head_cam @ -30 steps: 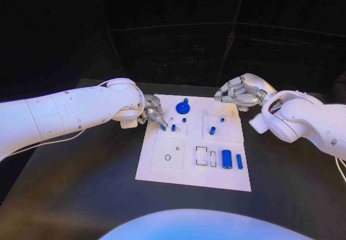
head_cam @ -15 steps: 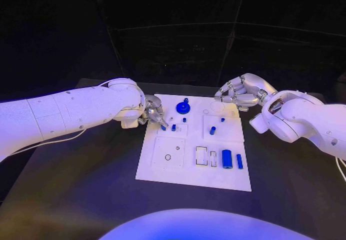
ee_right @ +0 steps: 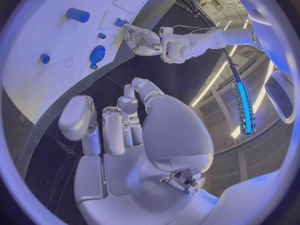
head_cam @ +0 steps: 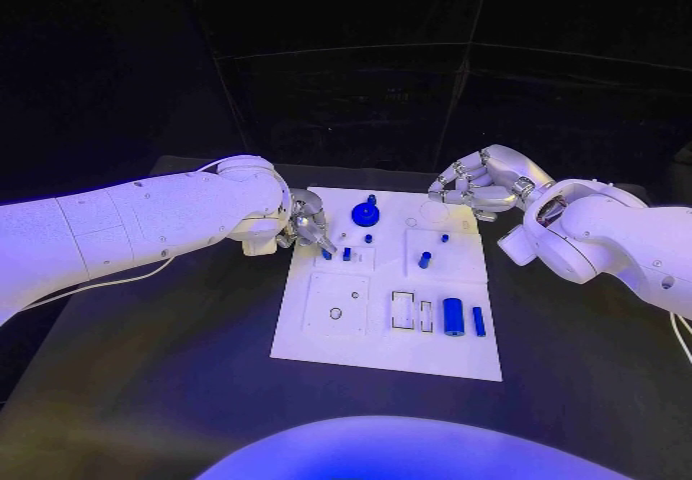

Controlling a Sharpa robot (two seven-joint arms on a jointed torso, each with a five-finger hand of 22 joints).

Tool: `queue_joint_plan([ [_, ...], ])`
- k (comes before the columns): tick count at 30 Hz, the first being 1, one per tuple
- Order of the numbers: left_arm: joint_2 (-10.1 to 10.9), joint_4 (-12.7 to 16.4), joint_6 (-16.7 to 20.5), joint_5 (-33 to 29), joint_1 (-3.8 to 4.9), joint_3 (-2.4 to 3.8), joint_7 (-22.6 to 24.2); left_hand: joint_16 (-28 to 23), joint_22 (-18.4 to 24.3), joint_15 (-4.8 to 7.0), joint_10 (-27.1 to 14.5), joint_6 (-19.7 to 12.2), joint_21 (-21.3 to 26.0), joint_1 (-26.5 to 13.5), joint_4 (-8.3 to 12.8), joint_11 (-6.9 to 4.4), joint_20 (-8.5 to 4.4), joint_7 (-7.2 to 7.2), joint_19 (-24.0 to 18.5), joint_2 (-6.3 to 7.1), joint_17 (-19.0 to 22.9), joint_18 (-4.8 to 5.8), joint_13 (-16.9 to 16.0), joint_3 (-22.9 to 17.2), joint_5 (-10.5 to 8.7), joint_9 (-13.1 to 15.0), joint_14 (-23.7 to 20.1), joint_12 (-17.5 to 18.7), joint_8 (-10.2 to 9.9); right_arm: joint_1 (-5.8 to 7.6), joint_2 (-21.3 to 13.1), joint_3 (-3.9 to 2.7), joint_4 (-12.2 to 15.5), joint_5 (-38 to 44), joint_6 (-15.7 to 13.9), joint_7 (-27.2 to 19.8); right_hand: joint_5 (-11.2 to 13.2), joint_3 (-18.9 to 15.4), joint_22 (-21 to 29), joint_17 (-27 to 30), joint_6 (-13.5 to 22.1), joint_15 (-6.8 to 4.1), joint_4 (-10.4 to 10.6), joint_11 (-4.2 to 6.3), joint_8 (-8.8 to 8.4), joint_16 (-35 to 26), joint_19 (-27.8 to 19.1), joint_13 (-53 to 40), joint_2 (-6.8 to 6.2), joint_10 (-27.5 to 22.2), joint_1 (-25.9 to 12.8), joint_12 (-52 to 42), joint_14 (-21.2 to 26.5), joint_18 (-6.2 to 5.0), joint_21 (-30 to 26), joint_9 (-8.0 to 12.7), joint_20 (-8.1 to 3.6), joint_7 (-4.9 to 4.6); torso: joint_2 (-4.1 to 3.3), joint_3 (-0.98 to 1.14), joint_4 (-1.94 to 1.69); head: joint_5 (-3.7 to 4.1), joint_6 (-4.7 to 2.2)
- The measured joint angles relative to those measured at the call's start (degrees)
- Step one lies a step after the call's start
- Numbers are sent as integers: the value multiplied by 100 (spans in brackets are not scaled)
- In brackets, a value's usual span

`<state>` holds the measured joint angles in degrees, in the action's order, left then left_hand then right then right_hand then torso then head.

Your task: Assemble the parts on the task board

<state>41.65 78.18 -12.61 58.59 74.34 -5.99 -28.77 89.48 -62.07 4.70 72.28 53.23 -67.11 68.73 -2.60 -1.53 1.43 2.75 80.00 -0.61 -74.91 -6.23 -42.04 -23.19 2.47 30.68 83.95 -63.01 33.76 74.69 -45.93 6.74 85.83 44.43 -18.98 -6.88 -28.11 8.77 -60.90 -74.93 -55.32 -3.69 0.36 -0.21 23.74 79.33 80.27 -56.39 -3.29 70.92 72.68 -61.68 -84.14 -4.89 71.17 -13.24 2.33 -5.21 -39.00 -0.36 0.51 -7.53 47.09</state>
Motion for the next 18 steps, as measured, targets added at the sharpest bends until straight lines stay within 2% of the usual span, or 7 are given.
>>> queue_joint_plan([
  [4,-12,-14,-22,2,4,0,-2,0,0,0,0,0,0,-36,15,1,0,1,0,35,0,0,47,-16,-4,18,0,0,1,0,-1,0,2,0,0,-1,0,0,0,0,0,0,0,0,0,0,0,0,0,0,0,0,0,0,0,0,0,0,-2,0,0,5,8],
  [7,-20,-26,-34,4,4,-1,-2,0,0,0,0,23,0,-215,179,1,0,-23,0,96,0,0,23,-211,-4,26,0,0,36,0,-2,0,3,0,1,-2,0,0,0,0,0,0,0,0,0,0,0,0,0,0,0,0,0,0,0,0,0,0,-2,0,0,8,13],
  [8,-24,-33,-39,5,4,-1,-3,0,0,0,1,32,0,-282,291,1,0,-32,0,131,0,0,8,-322,-4,29,0,0,44,0,-2,0,3,0,1,-2,0,0,0,0,0,0,0,0,0,0,0,0,0,0,0,0,0,0,0,0,0,0,-1,0,0,9,15],
  [10,-30,-41,-46,7,4,-2,-4,0,-4,0,6,47,0,-406,364,-1,0,-23,0,187,0,0,-21,-396,-5,56,0,-19,52,0,-2,0,3,0,1,-3,0,0,0,0,0,0,0,0,0,0,0,0,0,0,0,0,0,0,0,0,0,0,-1,0,0,9,16],
  [18,-54,-84,-72,10,-2,-10,-6,0,-22,21,71,198,0,-803,115,-53,-20,-113,20,263,0,0,-89,-146,2,76,21,-73,115,0,1,0,3,0,2,-5,0,0,0,1,0,0,0,0,0,0,0,0,0,0,0,0,0,0,0,0,0,0,1,1,0,12,21],
])
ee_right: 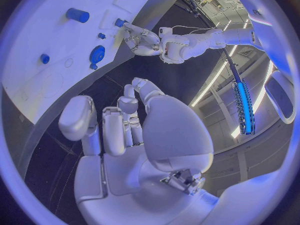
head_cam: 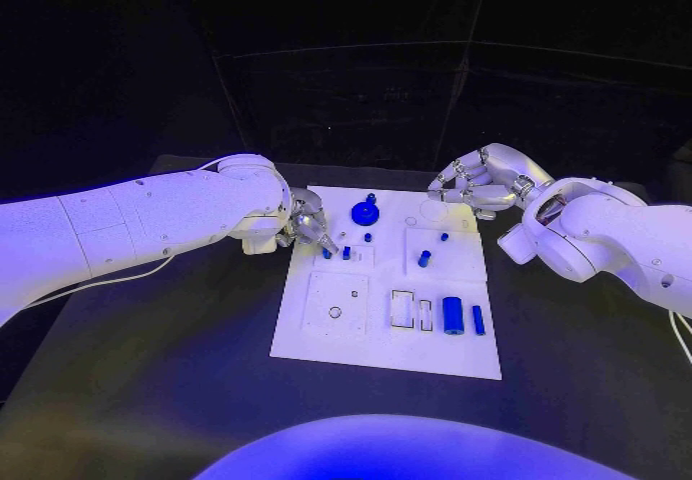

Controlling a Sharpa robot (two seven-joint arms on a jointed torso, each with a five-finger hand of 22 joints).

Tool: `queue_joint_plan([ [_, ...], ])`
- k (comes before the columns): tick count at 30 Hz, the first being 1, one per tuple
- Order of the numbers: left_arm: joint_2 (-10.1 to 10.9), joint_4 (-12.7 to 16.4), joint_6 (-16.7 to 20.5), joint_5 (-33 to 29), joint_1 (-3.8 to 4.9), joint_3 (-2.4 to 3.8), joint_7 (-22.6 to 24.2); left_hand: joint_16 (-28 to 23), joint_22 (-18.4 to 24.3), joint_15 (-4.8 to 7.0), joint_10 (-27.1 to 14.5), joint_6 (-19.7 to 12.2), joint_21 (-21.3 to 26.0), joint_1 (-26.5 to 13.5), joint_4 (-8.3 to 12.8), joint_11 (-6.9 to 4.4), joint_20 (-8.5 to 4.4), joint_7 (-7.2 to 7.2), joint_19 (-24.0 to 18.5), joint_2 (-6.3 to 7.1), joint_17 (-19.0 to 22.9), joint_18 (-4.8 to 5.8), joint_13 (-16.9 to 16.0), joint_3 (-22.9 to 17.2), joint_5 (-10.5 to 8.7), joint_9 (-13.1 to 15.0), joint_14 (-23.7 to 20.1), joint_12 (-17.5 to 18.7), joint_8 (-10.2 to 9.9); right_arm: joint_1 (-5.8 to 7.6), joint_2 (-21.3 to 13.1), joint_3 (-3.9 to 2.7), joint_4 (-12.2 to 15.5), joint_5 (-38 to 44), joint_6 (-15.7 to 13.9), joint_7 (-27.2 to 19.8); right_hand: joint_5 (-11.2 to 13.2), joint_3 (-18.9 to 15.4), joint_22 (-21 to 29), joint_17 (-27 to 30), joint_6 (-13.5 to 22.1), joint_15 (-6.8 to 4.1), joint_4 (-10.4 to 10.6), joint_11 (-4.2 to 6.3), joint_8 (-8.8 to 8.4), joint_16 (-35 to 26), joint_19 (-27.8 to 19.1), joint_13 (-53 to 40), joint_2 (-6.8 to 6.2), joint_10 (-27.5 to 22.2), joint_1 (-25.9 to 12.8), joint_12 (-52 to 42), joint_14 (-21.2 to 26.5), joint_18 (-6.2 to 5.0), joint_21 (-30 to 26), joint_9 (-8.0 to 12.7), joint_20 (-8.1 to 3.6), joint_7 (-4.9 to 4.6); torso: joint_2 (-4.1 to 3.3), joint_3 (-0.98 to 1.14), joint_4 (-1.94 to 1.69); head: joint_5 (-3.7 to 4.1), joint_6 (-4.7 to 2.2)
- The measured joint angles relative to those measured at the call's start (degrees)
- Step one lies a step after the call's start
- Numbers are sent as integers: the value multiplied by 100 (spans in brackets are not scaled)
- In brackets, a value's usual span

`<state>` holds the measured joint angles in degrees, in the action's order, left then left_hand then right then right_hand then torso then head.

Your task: Assemble the parts on the task board

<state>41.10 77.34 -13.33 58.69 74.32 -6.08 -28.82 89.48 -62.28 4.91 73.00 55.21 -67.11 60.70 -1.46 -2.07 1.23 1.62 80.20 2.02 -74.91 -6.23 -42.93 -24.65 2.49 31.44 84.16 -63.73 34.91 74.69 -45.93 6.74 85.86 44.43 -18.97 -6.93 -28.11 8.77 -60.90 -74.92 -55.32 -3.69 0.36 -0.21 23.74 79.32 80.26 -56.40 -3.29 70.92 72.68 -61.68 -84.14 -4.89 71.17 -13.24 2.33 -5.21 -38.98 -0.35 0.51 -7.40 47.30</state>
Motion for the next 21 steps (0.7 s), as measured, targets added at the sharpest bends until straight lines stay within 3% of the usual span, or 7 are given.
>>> queue_joint_plan([
  [7,-27,-57,1,0,-4,-2,-1,0,-8,21,-1,41,0,-250,-211,0,0,2,0,56,0,0,-56,277,0,8,-22,-42,1,0,1,0,-3,0,0,-2,0,15,0,0,0,0,15,0,0,0,0,2,0,0,0,0,0,0,0,0,0,0,0,1,0,0,-9],
  [14,-45,-103,37,0,-4,-2,-1,0,-16,21,-1,40,0,-359,-353,0,-20,1,20,29,0,0,-91,498,0,23,-21,-61,1,0,5,0,-6,0,0,-7,0,16,0,1,0,0,16,0,0,0,0,6,0,0,0,0,0,0,0,0,0,0,0,1,0,9,-11],
  [21,-52,-121,93,2,-5,-2,-1,0,-34,21,-1,40,0,-411,-414,0,-20,2,20,29,0,0,-118,608,0,35,-22,-84,21,0,7,0,-8,0,0,-11,0,16,0,1,0,0,16,0,0,0,0,6,0,0,0,0,0,0,0,0,0,0,1,-2,0,13,-12],
])
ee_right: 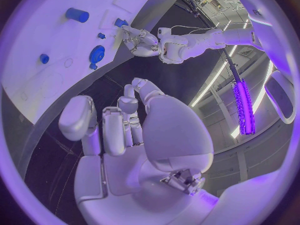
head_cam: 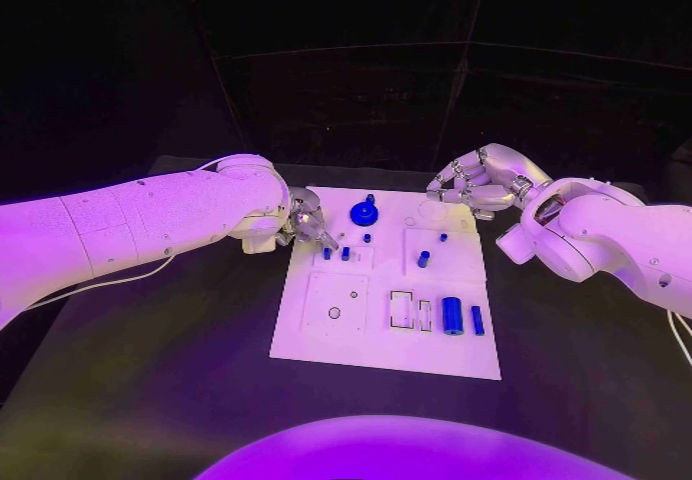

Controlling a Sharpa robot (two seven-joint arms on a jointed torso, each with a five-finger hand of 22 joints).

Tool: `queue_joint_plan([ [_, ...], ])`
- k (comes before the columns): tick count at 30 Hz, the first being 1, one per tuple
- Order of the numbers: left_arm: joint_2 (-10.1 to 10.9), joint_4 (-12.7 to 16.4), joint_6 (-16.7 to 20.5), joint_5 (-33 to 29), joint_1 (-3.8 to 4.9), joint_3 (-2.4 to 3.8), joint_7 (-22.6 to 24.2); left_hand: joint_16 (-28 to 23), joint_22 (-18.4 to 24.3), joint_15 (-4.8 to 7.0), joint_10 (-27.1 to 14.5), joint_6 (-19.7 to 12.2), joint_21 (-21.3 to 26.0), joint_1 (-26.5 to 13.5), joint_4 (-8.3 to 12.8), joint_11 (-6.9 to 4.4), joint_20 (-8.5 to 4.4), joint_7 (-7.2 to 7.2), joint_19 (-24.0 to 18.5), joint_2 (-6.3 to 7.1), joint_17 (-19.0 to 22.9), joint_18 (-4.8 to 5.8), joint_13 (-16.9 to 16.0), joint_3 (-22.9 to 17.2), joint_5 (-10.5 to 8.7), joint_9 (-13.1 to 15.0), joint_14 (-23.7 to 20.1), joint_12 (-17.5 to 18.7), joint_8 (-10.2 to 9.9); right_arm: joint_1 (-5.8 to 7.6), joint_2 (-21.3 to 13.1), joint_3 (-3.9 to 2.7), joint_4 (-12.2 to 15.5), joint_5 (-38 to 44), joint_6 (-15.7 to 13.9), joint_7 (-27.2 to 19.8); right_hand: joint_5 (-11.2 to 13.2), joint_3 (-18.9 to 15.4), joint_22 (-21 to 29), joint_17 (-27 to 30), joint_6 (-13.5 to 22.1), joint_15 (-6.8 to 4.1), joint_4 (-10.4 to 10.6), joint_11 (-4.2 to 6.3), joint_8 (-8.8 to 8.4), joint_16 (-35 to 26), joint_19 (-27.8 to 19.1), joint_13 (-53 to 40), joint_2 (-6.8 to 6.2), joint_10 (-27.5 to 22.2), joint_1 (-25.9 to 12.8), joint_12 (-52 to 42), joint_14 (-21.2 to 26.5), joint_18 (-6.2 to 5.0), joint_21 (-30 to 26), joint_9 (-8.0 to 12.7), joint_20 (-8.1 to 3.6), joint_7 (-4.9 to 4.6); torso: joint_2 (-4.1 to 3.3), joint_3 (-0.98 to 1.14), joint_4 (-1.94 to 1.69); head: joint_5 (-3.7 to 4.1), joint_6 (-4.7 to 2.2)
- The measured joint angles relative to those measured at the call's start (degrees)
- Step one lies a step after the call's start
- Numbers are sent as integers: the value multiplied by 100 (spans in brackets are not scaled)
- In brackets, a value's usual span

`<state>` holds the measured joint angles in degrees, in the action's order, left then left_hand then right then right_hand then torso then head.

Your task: Assemble the parts on the task board

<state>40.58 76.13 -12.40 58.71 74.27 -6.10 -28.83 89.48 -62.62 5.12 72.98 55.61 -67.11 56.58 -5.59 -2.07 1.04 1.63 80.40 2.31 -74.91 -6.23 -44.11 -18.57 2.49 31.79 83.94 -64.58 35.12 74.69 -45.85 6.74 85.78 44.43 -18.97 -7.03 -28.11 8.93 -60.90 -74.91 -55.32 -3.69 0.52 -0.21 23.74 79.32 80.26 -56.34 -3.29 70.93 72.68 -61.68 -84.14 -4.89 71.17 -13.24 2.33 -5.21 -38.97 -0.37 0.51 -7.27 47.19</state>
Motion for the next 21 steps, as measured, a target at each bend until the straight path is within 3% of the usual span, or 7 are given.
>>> queue_joint_plan([
  [7,-2,5,33,-1,0,0,0,0,-9,0,0,0,0,-70,-56,0,0,0,0,70,0,0,-24,211,0,8,0,-21,0,0,0,0,-1,0,1,-3,0,0,0,0,0,0,0,0,0,0,0,0,0,0,0,0,0,0,0,0,0,0,0,-1,0,4,6],
  [21,83,88,116,-75,-1,2,1,0,-10,0,21,-1,0,-72,-89,-20,0,0,0,72,0,0,-36,377,0,21,0,-21,22,0,-1,0,-4,0,4,-7,0,0,0,0,0,0,0,0,0,0,0,4,0,0,0,0,0,0,0,0,0,0,0,-1,-2,24,3],
])
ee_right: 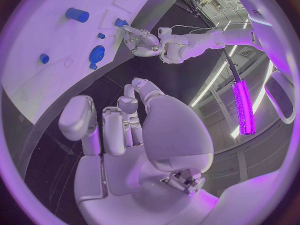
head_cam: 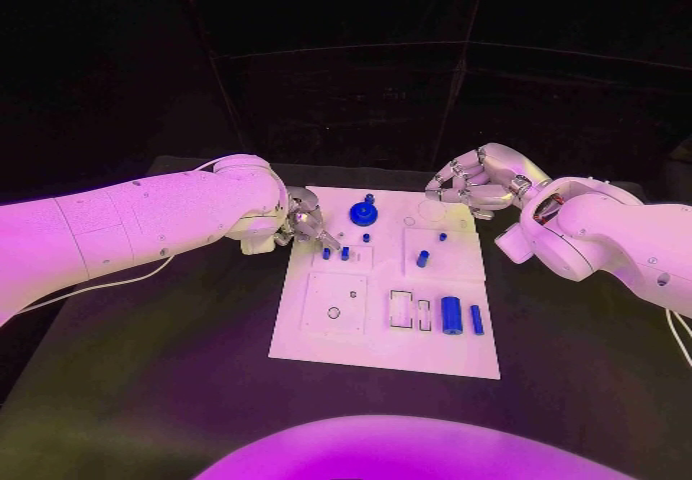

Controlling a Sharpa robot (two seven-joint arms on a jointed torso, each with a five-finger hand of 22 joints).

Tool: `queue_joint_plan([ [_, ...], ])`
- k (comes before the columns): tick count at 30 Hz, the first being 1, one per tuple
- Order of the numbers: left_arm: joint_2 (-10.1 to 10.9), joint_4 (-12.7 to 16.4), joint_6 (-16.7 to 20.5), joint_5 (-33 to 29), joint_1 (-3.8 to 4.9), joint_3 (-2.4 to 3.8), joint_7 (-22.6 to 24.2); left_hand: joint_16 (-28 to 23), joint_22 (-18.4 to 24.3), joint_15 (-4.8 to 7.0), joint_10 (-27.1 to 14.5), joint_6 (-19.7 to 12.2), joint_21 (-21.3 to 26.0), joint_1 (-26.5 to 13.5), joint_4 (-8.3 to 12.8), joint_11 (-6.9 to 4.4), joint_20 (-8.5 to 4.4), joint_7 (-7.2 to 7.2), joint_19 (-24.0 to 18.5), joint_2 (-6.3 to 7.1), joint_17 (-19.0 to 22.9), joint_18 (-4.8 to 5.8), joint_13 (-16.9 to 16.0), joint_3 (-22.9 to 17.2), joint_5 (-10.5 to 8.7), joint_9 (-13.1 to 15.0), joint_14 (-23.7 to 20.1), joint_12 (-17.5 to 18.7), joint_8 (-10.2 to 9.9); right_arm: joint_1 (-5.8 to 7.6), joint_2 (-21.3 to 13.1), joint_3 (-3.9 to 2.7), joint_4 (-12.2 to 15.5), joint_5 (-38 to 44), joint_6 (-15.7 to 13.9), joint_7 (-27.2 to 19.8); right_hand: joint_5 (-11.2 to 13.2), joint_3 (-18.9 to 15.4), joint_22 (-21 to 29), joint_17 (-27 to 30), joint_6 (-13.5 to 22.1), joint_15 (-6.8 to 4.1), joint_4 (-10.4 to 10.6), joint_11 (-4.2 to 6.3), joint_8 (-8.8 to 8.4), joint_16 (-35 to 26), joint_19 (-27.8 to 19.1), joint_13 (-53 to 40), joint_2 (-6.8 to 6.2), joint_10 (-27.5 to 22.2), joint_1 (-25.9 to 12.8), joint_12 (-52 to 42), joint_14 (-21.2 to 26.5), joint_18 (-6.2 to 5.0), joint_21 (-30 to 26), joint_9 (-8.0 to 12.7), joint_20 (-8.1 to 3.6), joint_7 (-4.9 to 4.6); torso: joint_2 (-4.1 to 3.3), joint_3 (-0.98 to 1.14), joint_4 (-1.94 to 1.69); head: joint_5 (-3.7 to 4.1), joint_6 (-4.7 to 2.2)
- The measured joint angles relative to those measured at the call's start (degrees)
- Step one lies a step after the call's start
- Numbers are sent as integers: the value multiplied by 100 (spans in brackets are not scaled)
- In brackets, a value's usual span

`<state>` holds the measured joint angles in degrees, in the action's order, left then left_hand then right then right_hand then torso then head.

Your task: Assemble the parts on the task board

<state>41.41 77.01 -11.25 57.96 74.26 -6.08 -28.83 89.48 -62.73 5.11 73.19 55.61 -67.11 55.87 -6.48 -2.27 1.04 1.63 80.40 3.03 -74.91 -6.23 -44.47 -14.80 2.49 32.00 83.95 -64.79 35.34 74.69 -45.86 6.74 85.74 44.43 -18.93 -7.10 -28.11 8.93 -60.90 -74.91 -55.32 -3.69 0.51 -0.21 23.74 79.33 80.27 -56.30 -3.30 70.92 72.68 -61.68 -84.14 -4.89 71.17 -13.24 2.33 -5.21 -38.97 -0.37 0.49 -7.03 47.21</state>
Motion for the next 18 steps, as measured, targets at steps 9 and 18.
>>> queue_joint_plan([
  [9,191,127,585,-196,49,15,351,-707,1773,-117,-1073,-594,1661,460,123,244,91,286,-836,20,155,-276,1367,239,18,-165,-6,1049,-321,0,3,0,-16,0,1,-5,0,0,0,0,0,0,0,0,0,0,0,0,0,0,0,0,0,0,0,0,0,0,2,1,-2,27,-34],
  [18,-30,35,1624,-558,58,-75,2120,-2806,2671,-542,-2346,-1074,2877,2041,1035,688,408,730,-1657,108,2961,-309,2358,-487,18,-946,-1403,2554,-1184,0,34,1,-48,0,1,-10,0,0,0,0,38,0,0,0,0,0,0,-1,0,0,0,0,0,0,0,0,0,-2,-1,2,-1,66,-92],
])
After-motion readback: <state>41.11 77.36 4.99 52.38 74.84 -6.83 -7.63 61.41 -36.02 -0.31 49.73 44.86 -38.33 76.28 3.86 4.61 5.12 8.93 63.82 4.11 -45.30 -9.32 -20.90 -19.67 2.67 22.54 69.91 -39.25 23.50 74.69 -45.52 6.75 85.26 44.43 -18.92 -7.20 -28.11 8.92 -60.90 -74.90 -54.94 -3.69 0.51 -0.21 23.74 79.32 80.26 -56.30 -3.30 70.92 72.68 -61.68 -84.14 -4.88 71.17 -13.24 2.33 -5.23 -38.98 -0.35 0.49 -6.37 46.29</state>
